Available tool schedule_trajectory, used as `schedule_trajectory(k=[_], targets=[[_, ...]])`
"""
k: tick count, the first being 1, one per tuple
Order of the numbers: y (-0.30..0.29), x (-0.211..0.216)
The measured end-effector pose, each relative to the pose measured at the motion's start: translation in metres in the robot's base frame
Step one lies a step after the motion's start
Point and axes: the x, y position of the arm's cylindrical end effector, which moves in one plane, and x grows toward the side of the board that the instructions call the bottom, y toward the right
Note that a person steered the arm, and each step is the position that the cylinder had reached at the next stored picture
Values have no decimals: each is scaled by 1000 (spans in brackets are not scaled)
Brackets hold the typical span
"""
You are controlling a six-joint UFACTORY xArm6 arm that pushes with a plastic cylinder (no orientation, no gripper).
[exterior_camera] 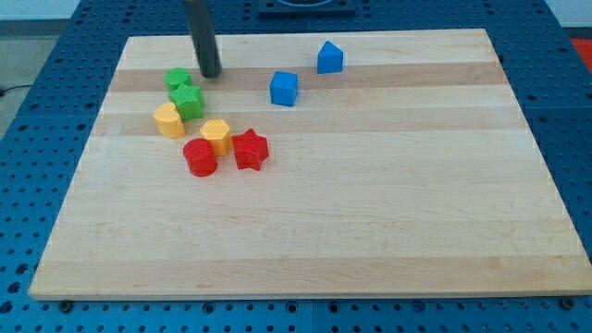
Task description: Separate the green circle from the green star
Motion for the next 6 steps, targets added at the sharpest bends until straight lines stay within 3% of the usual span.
schedule_trajectory(k=[1,2,3,6], targets=[[-69,-2],[-79,32],[-70,56],[2,21]])
